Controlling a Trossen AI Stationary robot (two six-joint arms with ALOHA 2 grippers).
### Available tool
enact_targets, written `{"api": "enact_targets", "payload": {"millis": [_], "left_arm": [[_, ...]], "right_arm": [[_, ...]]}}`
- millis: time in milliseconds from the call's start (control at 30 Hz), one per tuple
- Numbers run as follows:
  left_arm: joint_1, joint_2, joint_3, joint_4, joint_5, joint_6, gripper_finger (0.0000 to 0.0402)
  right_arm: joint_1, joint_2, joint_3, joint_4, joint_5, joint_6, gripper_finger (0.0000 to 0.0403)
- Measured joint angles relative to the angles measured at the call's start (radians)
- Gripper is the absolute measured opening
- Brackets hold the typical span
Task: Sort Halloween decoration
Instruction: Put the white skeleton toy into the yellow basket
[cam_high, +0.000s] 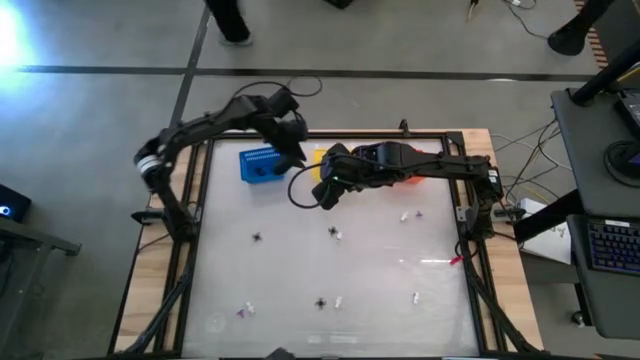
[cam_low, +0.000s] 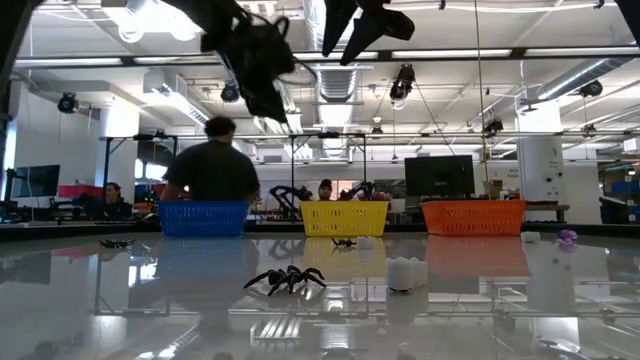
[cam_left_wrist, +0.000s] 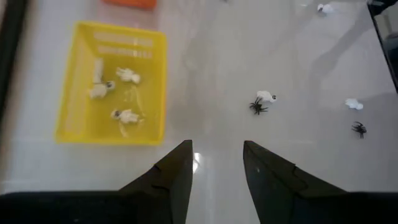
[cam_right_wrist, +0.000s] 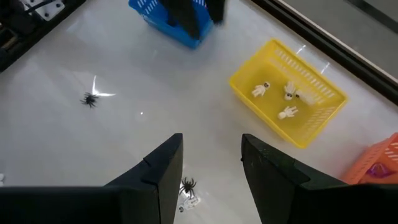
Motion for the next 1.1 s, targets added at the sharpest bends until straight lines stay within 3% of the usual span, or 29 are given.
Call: {"api": "enact_targets", "payload": {"millis": [400, 600, 1100], "left_arm": [[-0.004, -0.242, -0.002, -0.172, -0.04, -0.075, 0.0119], [-0.005, -0.318, -0.002, -0.267, -0.042, -0.111, 0.0119], [-0.019, -0.499, -0.002, -0.331, -0.042, -0.243, 0.0119]], "right_arm": [[0.002, 0.001, -0.079, -0.003, -0.012, 0.004, 0.0155], [0.018, 0.001, -0.131, -0.009, -0.087, 0.013, 0.0155], [0.121, -0.001, -0.323, -0.108, -0.093, 0.249, 0.0153]]}}
